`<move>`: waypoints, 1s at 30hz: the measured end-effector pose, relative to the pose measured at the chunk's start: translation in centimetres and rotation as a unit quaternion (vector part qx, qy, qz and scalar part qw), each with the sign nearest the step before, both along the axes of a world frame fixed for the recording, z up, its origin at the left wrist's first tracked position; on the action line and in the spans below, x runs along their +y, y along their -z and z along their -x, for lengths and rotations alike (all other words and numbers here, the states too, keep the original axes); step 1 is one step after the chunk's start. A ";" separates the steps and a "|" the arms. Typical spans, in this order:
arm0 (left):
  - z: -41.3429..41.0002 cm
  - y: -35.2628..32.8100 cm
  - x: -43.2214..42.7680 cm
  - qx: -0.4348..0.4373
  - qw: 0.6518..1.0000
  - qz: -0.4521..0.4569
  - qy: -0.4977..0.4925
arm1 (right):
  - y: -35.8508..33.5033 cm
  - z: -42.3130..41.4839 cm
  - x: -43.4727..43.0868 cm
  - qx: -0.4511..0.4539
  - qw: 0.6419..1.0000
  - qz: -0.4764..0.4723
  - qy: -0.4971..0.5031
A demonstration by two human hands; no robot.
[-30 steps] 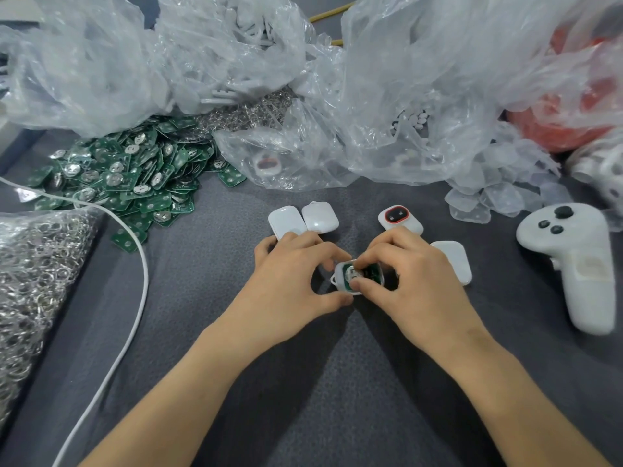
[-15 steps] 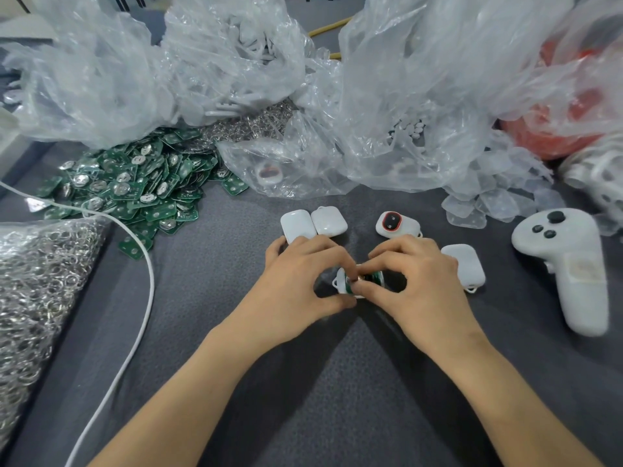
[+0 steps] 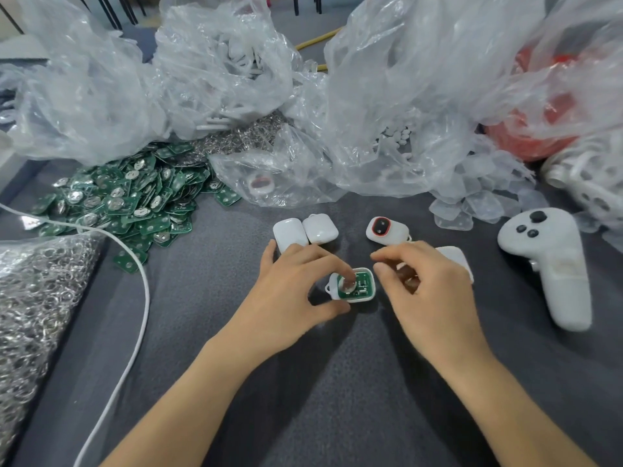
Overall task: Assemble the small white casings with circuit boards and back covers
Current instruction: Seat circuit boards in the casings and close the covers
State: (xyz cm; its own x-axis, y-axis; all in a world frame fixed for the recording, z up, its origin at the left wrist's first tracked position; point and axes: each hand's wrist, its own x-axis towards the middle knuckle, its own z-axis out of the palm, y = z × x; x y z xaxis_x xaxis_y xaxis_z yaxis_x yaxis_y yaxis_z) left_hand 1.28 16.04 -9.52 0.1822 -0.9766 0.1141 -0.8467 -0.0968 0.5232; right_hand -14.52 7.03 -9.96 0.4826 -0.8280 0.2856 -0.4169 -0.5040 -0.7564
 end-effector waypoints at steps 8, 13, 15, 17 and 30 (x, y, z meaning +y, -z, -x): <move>0.1 0.2 -0.1 0.001 1.000 0.014 0.007 | 0.8 -0.3 0.0 0.029 0.998 -0.037 -0.037; 0.2 0.3 -0.1 -0.015 1.000 0.010 0.007 | 1.0 -0.3 -0.1 0.029 0.998 -0.037 -0.036; 0.1 0.2 -0.1 -0.021 1.000 0.013 0.008 | 1.1 -0.3 0.0 0.023 0.998 -0.041 -0.036; -0.1 0.1 -0.2 -0.023 1.000 0.019 0.008 | 1.0 -0.4 0.2 0.005 0.998 -0.048 -0.047; -4.0 -1.0 -2.4 0.038 0.967 0.193 -0.160 | 1.4 -0.5 0.4 0.034 0.996 -0.030 -0.071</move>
State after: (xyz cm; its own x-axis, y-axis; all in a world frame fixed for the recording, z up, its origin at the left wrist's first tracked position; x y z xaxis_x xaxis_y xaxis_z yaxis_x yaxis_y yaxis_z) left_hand 5.33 13.59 -8.53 0.4901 -0.7559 0.4340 -0.7631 -0.1315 0.6328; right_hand -14.02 7.46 -11.31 0.6122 -0.7650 0.2000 -0.3965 -0.5159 -0.7594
